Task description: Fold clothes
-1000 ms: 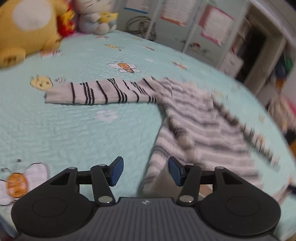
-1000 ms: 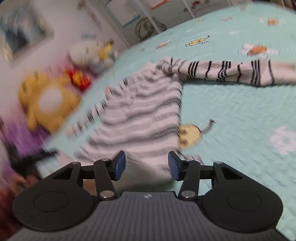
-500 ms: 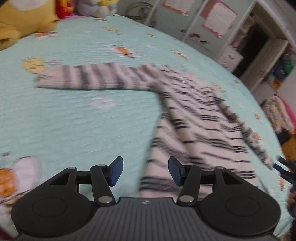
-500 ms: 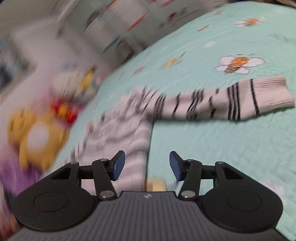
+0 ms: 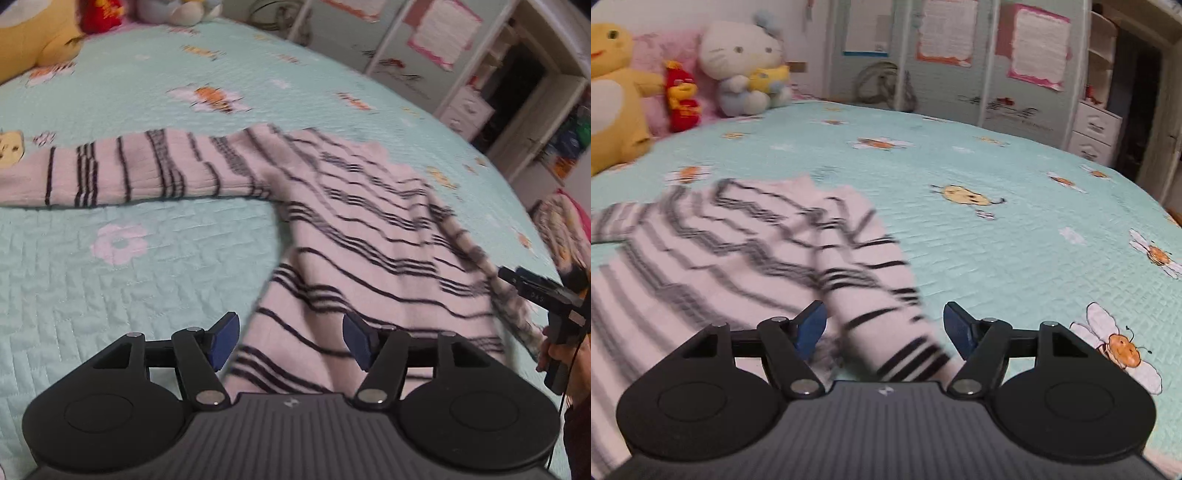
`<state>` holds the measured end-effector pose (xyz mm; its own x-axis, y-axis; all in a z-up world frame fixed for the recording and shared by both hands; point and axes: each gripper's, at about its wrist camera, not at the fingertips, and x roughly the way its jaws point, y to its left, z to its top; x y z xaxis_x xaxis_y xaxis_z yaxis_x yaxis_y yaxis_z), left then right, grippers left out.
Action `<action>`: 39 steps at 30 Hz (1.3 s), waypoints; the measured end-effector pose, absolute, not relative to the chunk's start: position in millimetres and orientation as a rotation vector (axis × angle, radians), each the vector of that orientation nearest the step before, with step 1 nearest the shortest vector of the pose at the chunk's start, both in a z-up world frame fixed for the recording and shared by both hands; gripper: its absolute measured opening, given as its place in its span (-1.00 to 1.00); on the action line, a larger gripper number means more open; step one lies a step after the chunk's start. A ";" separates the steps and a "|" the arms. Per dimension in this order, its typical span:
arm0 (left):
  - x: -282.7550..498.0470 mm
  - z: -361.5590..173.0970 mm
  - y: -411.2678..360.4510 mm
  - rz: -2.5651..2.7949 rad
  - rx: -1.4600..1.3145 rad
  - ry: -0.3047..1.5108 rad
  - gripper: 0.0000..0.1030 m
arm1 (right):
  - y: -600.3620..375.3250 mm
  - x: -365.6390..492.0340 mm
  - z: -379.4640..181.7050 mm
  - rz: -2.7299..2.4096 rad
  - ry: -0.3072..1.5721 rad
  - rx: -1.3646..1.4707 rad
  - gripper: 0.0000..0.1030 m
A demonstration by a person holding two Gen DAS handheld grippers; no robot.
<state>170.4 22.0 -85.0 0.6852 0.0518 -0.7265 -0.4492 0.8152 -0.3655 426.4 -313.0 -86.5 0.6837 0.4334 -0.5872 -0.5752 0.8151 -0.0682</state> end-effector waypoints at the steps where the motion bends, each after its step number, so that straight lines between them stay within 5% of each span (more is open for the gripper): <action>1: 172.9 -89.1 27.4 0.312 -0.568 0.783 0.26 | -314.8 436.0 -95.5 0.565 0.611 -0.266 0.11; 2: 175.3 -93.1 32.5 0.326 -0.576 0.794 0.26 | -317.6 443.4 -102.7 0.558 0.628 -0.276 -0.66; 3: 177.1 -96.8 35.8 0.335 -0.579 0.802 0.26 | -322.6 449.6 -106.5 0.550 0.640 -0.260 -0.88; 10: 185.2 -114.6 45.3 0.367 -0.557 0.831 0.26 | -406.1 506.9 -115.4 0.353 0.721 0.212 -0.92; 15: 194.0 -120.0 52.5 0.373 -0.567 0.822 0.26 | -411.6 503.6 -121.1 0.349 0.784 0.247 -0.81; 18: 201.7 -118.8 52.8 0.375 -0.562 0.806 0.26 | -415.0 500.9 -112.2 0.389 0.733 0.298 -0.51; 20: 207.4 -119.3 54.6 0.381 -0.542 0.803 0.32 | -417.2 498.9 -104.6 0.413 0.687 0.325 -0.09; 26: 221.7 -125.3 85.2 0.419 -0.686 0.724 0.38 | -392.2 525.3 -96.6 0.497 0.704 0.270 0.30; 37: 246.4 -149.0 139.2 0.499 -1.101 0.456 0.52 | -310.6 591.1 -133.2 0.564 0.848 0.280 0.37; 39: 260.6 -145.2 144.2 0.540 -1.090 0.444 0.52 | -303.5 593.9 -136.1 0.575 0.860 0.293 0.23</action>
<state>260.6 144.2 -145.2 0.7881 0.1912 -0.5850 -0.6110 0.3577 -0.7062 593.9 -303.5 -136.1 0.5149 0.5846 -0.6270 -0.3559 0.8111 0.4641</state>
